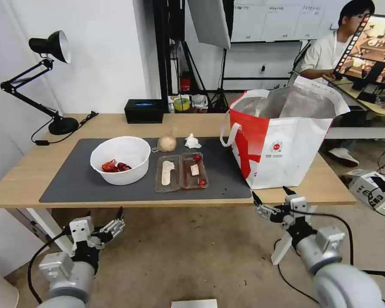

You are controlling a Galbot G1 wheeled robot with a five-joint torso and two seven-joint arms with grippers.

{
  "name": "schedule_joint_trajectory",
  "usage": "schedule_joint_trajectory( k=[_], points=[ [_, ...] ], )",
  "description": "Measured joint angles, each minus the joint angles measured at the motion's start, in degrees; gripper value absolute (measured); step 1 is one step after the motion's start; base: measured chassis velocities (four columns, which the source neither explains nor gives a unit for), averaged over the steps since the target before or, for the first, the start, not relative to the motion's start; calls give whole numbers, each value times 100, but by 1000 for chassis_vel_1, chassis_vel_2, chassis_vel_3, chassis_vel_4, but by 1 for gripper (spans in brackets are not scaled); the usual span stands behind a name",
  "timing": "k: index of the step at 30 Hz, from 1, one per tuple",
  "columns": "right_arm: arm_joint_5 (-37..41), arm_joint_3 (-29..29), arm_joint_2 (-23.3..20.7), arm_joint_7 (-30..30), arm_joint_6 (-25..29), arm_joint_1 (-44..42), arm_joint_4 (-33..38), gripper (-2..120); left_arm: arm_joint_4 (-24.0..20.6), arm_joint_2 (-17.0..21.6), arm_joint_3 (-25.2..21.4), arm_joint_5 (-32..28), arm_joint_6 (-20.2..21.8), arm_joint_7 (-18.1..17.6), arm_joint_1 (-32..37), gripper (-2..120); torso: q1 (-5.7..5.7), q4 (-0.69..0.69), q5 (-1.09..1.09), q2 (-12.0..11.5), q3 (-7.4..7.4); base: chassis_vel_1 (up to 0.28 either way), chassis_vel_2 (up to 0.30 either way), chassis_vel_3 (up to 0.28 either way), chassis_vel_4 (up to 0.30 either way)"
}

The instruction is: Pick up the trash from the table and place it into the takeout bag.

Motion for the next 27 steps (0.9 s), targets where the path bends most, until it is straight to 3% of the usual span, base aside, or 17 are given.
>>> schedule_joint_trajectory(
  k=[3, 9, 19, 26, 27],
  points=[
    [391, 47, -378, 28, -366, 243, -9, 100, -160, 50, -174, -348, 266, -79, 23, 100, 1, -2, -2, 0, 0, 0, 0, 0, 0],
    [1154, 124, -1031, 63, -934, 626, 69, 100, -307, 39, -313, -462, 272, -17, 133, 100, 1, 1, -1, 0, 0, 0, 0, 0, 0],
    [1213, 54, -977, 49, -920, 581, 71, 100, -114, 14, -25, -1007, -123, 30, 35, 100, 0, 0, 0, 0, 0, 0, 0, 0, 0],
    [1203, -25, -885, 43, -738, 565, -22, 100, 94, 90, 419, -2074, -462, -250, -258, 100, 0, -1, -1, 0, 0, 0, 0, 0, 0],
    [1205, -53, -867, 54, -649, 574, -40, 100, 109, 113, 512, -2588, -527, -406, -364, 100, 0, -1, 0, 0, 0, 0, 0, 0, 0]
  ],
)
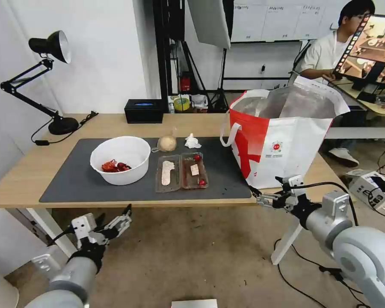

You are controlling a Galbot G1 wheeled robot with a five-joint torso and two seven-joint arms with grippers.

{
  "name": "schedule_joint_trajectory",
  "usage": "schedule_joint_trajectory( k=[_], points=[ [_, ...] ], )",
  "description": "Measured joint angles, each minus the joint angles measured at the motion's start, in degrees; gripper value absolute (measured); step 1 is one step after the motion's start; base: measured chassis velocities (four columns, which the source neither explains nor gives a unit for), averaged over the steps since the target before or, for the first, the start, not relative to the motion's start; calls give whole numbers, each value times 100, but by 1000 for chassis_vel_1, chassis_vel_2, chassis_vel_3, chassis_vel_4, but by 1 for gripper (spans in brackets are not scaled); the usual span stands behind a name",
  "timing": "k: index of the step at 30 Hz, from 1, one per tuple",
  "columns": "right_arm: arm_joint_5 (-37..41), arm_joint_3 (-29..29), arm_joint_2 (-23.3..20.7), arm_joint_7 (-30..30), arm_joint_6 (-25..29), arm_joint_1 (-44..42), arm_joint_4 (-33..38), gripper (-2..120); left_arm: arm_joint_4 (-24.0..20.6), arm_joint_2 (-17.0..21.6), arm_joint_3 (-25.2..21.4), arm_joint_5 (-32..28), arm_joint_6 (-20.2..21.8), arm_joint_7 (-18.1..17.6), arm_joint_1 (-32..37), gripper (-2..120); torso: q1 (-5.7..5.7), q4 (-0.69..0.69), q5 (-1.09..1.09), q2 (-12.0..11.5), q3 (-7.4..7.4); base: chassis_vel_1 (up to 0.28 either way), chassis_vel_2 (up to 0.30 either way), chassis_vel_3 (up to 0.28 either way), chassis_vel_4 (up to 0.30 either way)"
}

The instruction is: Pick up the trash from the table and place it into the takeout bag.

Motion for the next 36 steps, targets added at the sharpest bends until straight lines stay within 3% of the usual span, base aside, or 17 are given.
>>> schedule_joint_trajectory(
  k=[2, 3, 6, 10, 17, 36],
  points=[
    [18, -68, 23, 34, 164, 60, -35, 100, -15, 12, 150, -923, -129, -303, -163, 100, 0, 0, 0, 0, 0, 0, 0, 0, 0],
    [18, -68, 23, 34, 164, 60, -35, 100, -15, 12, 150, -923, -129, -303, -163, 100, 0, 0, 0, 0, 0, 0, 0, 0, 0],
    [67, -346, 26, 86, 444, 284, -144, 100, -140, -54, 349, -1747, -353, -557, -245, 100, 0, 1, 0, 0, 0, 0, 0, 0, 0],
    [67, -476, 33, 113, 598, 335, -204, 100, -114, -78, 496, -1875, -471, -578, -338, 100, 0, 3, 1, 0, 0, 0, 0, 0, 0],
    [36, -522, 50, 121, 851, 293, -287, 100, 301, -133, 903, -2145, -805, -754, -791, 100, 0, 0, 0, 0, 0, 0, 0, 0, 0],
    [-115, -625, 150, 51, 1038, 279, -445, 100, 923, -195, 1376, -2258, -942, -1016, -1496, 100, 0, 1, 0, 0, 0, 0, 0, 0, 0]
  ],
)
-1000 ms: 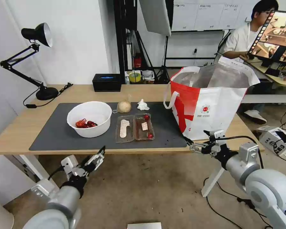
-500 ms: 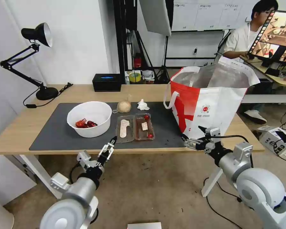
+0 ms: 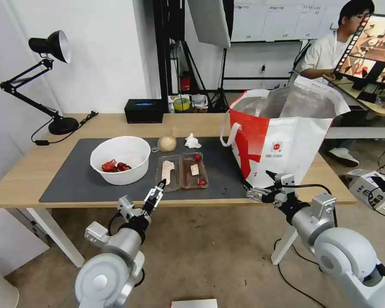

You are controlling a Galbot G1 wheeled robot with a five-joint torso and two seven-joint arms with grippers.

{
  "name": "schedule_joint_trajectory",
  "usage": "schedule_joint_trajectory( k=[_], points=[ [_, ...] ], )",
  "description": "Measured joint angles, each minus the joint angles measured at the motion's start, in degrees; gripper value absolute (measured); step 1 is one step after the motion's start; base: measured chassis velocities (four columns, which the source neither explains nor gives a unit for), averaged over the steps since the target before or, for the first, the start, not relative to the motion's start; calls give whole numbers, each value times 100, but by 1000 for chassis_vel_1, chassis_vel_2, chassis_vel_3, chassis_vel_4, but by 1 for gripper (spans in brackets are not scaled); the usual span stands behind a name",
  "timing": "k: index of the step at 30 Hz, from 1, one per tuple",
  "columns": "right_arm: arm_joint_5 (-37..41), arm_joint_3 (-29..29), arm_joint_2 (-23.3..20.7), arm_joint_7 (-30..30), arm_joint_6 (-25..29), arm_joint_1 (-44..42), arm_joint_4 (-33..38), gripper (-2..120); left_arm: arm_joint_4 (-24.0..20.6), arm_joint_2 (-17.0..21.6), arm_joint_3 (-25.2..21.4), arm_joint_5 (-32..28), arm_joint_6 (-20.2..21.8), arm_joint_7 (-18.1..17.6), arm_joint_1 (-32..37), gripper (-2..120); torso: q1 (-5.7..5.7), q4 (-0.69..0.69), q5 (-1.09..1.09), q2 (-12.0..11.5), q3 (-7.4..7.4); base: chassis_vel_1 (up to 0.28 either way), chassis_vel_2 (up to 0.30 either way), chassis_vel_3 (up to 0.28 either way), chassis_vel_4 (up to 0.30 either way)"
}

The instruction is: Pick up the trash from the table and place it into the takeout bag.

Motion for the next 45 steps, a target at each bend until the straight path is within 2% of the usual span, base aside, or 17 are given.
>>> schedule_joint_trajectory(
  k=[13, 30, 45],
  points=[
    [-33, -31, -10, -30, 29, -3, -32, 100, 350, -328, 131, 61, -134, 20, -267, 100, 0, 0, 0, 0, -1, 0, 0, 0, 0],
    [-96, 55, -85, -46, 35, -101, -7, 100, 803, -515, 383, 84, -141, 19, -583, 100, 0, 0, 0, 0, -1, 0, 0, 0, 0],
    [-144, -26, 5, -76, 54, -69, -175, 100, 1081, -525, 408, 83, -144, 22, -776, 100, 0, 0, 0, 1, 0, 0, 0, 0, 0]
  ],
)
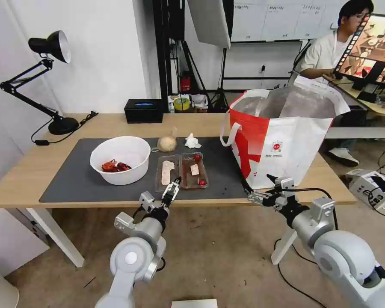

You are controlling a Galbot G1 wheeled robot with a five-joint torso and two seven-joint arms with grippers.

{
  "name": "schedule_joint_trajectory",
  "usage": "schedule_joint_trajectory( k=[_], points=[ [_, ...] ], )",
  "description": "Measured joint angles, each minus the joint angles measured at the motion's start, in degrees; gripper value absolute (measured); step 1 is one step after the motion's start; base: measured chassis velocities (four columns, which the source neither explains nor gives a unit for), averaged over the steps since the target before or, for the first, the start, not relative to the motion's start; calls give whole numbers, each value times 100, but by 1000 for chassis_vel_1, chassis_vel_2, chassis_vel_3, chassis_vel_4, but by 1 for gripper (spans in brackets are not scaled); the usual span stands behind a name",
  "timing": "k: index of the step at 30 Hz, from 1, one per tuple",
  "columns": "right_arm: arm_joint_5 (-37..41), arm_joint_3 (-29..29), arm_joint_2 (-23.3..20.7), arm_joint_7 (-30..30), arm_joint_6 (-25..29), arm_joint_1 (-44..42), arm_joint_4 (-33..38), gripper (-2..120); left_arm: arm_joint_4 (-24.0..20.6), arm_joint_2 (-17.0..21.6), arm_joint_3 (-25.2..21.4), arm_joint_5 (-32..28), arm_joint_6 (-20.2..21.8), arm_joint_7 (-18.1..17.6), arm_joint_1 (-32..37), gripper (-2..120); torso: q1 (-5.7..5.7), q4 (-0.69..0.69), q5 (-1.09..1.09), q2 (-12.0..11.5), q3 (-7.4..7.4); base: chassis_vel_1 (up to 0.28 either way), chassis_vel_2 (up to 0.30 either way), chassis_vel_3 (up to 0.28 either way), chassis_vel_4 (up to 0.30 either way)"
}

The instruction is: Pick up the trash from the table and place it into the takeout bag.

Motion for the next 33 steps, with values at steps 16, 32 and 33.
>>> schedule_joint_trajectory(
  k=[16, 32, 33],
  points=[
    [0, 18, -29, -8, 1, 18, -76, 100, 300, -120, 128, -13, -59, 9, -358, 100, 0, 0, 0, 0, 0, 0, 0, 0, 0],
    [-9, 16, -18, 2, -1, 20, -94, 100, 249, -13, -25, -83, -182, 97, -469, 100, 0, 0, 0, 0, 0, 0, 0, 0, 0],
    [-10, 16, -22, 2, -2, 20, -94, 100, 222, -2, -34, -86, -200, 124, -482, 100, 0, 0, 0, 0, 0, 0, 0, 0, 0]
  ],
)
